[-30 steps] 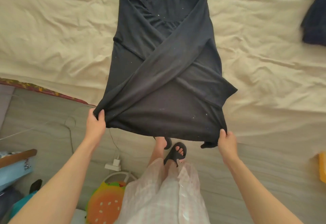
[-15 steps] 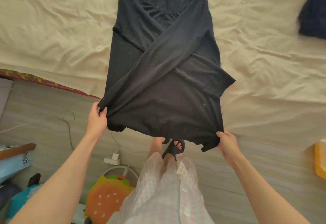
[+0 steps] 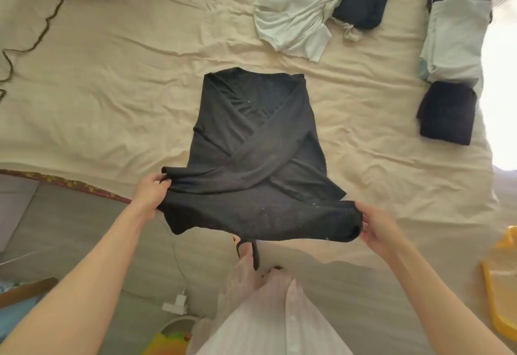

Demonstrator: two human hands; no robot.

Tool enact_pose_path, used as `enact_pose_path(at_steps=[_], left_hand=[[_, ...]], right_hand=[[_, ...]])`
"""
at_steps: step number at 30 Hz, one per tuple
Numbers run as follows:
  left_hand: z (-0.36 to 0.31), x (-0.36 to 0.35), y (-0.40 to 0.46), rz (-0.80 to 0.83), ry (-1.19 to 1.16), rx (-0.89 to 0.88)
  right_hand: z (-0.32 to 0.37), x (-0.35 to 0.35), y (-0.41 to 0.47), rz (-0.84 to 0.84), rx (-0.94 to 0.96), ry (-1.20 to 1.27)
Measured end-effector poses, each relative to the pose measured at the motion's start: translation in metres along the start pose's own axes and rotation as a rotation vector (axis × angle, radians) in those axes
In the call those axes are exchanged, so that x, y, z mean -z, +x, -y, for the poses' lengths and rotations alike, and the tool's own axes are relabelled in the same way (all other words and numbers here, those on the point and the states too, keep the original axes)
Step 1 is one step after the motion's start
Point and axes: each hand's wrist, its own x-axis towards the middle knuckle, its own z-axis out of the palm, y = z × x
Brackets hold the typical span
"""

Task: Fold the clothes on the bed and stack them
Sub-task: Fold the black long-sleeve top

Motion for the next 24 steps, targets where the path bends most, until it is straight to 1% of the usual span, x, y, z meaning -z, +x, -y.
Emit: enact_pose_path(at_steps=[3, 5, 8, 9, 12, 13, 14, 16, 18, 20, 22, 23, 24], left_hand=[[-0.057, 0.001, 0.022, 0.047, -0.137, 0.092], [-0.097, -0.003, 0.042, 0.056, -0.209, 0.145], [-0.157, -0.011, 0.081, 0.125, -0.324, 0.195], [-0.175, -0.014, 0.096, 0.137, -0.376, 0.197], [-0.209, -0.027, 0.142, 0.169, -0.618, 0.148], [-0.212, -0.031, 0.154, 0.159, -0.653, 0.129], [-0.210, -0.037, 0.163, 0.151, -0.637, 0.111], [-0.191, -0.049, 0.174, 0.112, -0.438, 0.075], [-0.159, -0.062, 0.179, 0.091, -0.249, 0.086], [-0.133, -0.072, 0.183, 0.099, -0.122, 0.111], [-0.115, -0.078, 0.187, 0.116, -0.017, 0.105], [-0.110, -0.079, 0.190, 0.101, 0.049, 0.067], [-0.107, -0.080, 0.195, 0.057, 0.163, -0.009]], right_hand=[[0.057, -0.022, 0.013, 0.036, 0.015, 0.120], [0.095, -0.043, 0.028, 0.031, 0.022, 0.154], [0.154, -0.077, 0.061, 0.027, 0.025, 0.210], [0.172, -0.089, 0.074, 0.037, 0.031, 0.265], [0.213, -0.119, 0.112, 0.088, 0.074, 0.563], [0.217, -0.125, 0.124, 0.081, 0.083, 0.618], [0.216, -0.130, 0.134, 0.062, 0.082, 0.611], [0.200, -0.135, 0.149, 0.009, 0.058, 0.447], [0.175, -0.134, 0.158, -0.051, 0.030, 0.198], [0.155, -0.132, 0.168, -0.131, 0.020, -0.049], [0.143, -0.131, 0.182, -0.222, 0.071, -0.252], [0.142, -0.132, 0.189, -0.252, 0.114, -0.349], [0.144, -0.134, 0.198, -0.272, 0.161, -0.455]])
